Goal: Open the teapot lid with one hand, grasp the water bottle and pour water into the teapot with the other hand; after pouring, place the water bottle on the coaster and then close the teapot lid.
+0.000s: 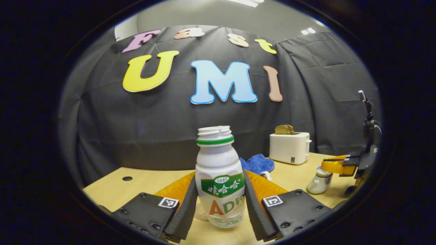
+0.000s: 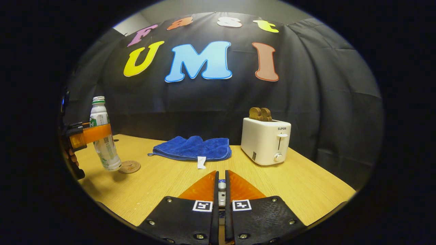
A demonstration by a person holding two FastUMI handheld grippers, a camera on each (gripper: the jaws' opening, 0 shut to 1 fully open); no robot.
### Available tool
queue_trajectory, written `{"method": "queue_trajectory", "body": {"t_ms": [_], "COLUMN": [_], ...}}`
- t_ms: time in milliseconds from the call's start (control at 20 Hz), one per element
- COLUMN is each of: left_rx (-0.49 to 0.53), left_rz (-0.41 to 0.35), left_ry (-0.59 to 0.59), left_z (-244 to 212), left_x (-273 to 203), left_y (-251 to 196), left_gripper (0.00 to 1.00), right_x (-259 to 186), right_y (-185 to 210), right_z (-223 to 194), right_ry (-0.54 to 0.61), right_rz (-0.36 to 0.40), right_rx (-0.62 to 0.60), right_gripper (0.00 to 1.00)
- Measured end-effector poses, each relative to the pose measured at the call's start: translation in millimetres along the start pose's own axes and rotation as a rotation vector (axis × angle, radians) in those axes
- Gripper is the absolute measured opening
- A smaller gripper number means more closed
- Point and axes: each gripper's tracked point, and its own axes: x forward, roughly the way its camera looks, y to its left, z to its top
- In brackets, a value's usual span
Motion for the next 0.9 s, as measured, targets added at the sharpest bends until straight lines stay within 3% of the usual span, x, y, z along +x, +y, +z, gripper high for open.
{"method": "queue_trajectory", "body": {"t_ms": [50,150,200,350,400,500,550,600,650,700,750,900], "left_rx": [-0.003,-0.009,-0.010,-0.025,-0.030,-0.037,-0.054,-0.062,-0.049,-0.028,-0.017,-0.053], "left_rz": [0.001,0.001,0.003,0.008,0.011,0.029,0.029,0.026,0.033,0.037,0.041,0.027], "left_ry": [0.000,0.005,0.005,-0.002,-0.002,0.000,0.000,0.010,0.026,0.043,0.068,0.117], "left_z": [-0.4,-1.3,-1.6,0.7,2.5,5.3,6.7,6.6,4.1,0.5,-6.6,-24.7], "left_x": [-0.5,-0.1,0.1,1.2,2.7,10.5,16.0,22.7,31.6,41.0,51.2,71.0], "left_y": [1.7,4.3,6.0,13.1,17.8,30.3,35.5,40.0,45.5,49.1,52.3,55.5], "left_gripper": [0.70,0.80,0.75,0.80,0.75,0.80,0.75,0.75,0.80,0.70,0.70,0.81], "right_x": [-0.4,0.4,0.6,1.5,0.2,-5.9,-9.9,-14.6,-18.0,-20.3,-21.7,-23.9], "right_y": [-0.3,0.2,0.3,0.1,-0.9,-4.1,-5.9,-8.6,-10.7,-12.5,-12.1,-12.0], "right_z": [-2.5,-8.8,-10.7,-13.5,-11.5,-3.5,3.0,9.3,14.2,17.7,19.9,23.3], "right_ry": [0.005,0.020,0.029,0.024,0.015,-0.014,-0.042,-0.071,-0.094,-0.110,-0.120,-0.132], "right_rz": [0.002,0.005,0.007,-0.005,-0.014,-0.030,-0.041,-0.052,-0.061,-0.067,-0.067,-0.066], "right_rx": [0.008,0.014,0.010,-0.017,-0.027,-0.053,-0.062,-0.067,-0.067,-0.064,-0.060,-0.062], "right_gripper": [0.07,0.07,0.07,0.07,0.10,0.17,0.36,0.40,0.40,0.40,0.40,0.40]}}
